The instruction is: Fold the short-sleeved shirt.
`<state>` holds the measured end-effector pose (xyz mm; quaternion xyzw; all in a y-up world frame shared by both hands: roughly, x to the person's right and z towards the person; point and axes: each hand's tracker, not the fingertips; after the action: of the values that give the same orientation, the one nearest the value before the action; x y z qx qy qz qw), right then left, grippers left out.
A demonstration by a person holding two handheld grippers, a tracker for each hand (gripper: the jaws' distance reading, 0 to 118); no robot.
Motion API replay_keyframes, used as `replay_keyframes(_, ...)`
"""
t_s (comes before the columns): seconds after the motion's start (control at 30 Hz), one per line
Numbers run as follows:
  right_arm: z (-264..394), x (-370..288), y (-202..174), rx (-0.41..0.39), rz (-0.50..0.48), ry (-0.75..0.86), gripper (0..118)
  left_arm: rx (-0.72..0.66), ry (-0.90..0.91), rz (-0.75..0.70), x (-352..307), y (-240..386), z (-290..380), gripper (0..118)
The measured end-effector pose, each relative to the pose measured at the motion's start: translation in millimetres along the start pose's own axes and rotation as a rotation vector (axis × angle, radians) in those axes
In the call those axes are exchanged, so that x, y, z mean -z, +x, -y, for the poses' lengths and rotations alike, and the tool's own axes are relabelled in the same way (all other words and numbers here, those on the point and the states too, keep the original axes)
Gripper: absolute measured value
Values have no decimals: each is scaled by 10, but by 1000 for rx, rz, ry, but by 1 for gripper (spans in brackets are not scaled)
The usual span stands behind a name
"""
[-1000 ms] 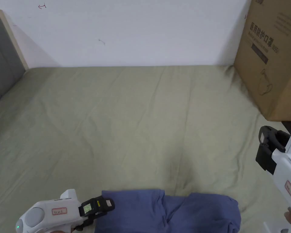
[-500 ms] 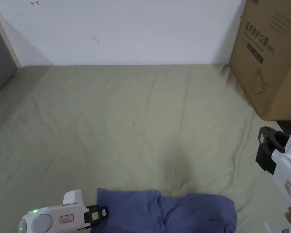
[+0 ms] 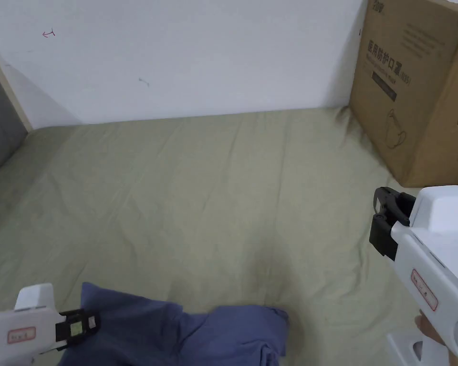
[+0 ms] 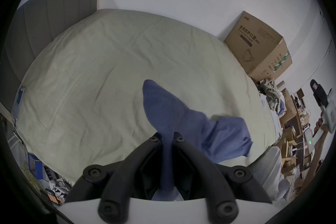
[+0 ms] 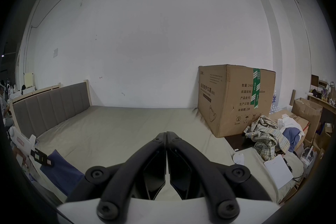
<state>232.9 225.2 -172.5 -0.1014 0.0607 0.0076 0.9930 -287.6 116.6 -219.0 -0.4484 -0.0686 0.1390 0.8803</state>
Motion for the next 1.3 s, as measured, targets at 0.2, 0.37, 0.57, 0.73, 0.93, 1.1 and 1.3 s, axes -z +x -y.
replay_keyframes(0.2,51,-33,95,21,-12,4,0,61,-40,81,38,875,-170,7)
replay_keyframes(0.37,20,-156,184,25,2,9,0,161,-116,123,467,1638,-108,7)
replay_keyframes(0.57,36,-267,389,19,46,11,0,217,-270,176,1307,2278,138,7)
replay_keyframes(0.73,85,-331,545,22,80,7,0,298,-398,85,1963,2674,536,7)
replay_keyframes(0.93,149,-356,646,21,106,-6,0,298,-393,38,2134,2756,666,22)
replay_keyframes(1.1,119,-349,618,23,104,-3,0,216,-275,232,1608,2668,465,77)
replay_keyframes(1.3,41,-341,522,12,83,13,0,199,46,240,952,2404,291,106)
